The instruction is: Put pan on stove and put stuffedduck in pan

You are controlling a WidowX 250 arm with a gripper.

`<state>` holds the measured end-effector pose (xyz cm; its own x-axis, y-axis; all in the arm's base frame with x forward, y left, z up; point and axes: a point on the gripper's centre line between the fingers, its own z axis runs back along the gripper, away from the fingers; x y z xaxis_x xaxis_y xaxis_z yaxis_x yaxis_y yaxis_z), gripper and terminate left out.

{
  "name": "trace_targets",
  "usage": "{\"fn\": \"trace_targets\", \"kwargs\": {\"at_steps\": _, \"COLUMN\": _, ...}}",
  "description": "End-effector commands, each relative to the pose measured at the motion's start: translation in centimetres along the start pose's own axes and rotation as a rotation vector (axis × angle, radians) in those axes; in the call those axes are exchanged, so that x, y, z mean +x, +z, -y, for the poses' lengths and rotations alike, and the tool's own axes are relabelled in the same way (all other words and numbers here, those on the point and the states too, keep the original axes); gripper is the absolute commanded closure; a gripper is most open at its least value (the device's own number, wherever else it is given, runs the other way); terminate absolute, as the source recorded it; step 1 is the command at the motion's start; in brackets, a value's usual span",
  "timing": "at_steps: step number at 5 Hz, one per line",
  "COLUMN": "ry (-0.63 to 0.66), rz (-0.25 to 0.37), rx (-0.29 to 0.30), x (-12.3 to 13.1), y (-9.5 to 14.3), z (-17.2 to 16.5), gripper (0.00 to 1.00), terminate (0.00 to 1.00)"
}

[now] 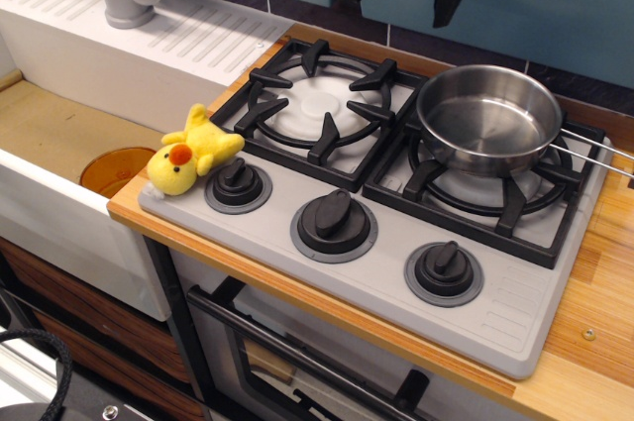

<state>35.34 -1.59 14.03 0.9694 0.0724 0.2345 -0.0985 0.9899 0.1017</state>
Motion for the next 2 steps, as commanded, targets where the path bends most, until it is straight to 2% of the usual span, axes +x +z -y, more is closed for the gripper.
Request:
{"fn": "trace_targets", "kwargs": {"at_steps": 1, "ry": 0.000, "rz": 0.000, "rx": 0.000, "x": 0.0, "y": 0.0, "z": 0.0, "gripper": 0.00, "terminate": 0.00}}
{"fn": "trace_targets", "kwargs": {"at_steps": 2, "ry": -0.021, "rz": 0.063, "rx": 0.000, "x": 0.0, "y": -2.3, "z": -0.4, "gripper": 0.00, "terminate": 0.00}}
